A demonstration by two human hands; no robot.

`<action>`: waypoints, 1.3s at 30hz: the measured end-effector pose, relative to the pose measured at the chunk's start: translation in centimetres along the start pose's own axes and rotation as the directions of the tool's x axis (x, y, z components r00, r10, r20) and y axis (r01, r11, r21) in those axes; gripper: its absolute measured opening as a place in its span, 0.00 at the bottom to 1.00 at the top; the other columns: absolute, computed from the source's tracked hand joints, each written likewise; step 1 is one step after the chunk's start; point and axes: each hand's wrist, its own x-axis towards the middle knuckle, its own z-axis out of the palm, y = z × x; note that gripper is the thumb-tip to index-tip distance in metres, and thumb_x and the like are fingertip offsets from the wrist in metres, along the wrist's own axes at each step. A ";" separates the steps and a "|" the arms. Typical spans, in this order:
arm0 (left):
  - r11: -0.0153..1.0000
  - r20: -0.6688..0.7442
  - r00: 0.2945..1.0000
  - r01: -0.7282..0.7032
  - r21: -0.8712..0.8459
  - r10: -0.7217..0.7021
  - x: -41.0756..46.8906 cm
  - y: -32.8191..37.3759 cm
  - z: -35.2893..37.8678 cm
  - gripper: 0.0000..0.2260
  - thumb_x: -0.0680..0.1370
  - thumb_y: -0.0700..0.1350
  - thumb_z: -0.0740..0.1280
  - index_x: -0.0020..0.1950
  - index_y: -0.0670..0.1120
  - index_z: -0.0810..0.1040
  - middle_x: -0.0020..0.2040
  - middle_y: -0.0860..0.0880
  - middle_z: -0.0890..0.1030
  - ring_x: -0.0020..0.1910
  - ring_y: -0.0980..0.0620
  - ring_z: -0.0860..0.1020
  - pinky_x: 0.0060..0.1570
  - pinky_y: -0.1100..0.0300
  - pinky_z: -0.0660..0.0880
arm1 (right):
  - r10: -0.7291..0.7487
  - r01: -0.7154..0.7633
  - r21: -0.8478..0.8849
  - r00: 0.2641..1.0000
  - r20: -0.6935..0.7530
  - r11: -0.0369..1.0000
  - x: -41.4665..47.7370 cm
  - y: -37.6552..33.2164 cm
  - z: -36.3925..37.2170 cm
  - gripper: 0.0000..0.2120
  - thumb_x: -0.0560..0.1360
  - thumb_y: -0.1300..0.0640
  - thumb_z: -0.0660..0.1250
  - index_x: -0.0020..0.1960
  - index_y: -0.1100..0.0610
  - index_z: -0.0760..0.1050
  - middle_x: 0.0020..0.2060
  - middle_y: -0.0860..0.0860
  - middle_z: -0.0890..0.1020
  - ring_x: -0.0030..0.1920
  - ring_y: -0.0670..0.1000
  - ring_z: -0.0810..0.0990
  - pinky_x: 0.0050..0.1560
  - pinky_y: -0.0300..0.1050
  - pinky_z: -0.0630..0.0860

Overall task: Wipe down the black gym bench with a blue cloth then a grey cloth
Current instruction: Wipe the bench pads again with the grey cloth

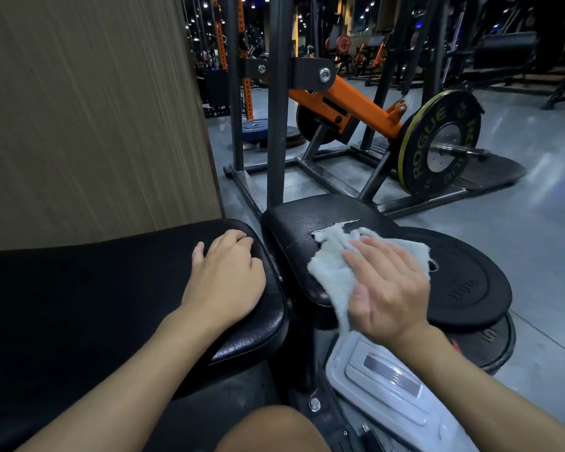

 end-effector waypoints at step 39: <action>0.999 0.000 1.000 0.001 0.051 -0.001 0.8 0.0 0.5 0.17 0.78 0.45 0.52 0.65 0.45 0.70 0.63 0.51 0.68 0.67 0.50 0.65 0.72 0.40 0.53 | 0.013 -0.063 0.016 0.430 0.903 0.998 15.4 -1.0 10.7 0.21 0.77 0.41 0.47 0.63 0.43 0.72 0.69 0.51 0.72 0.68 0.59 0.68 0.64 0.58 0.59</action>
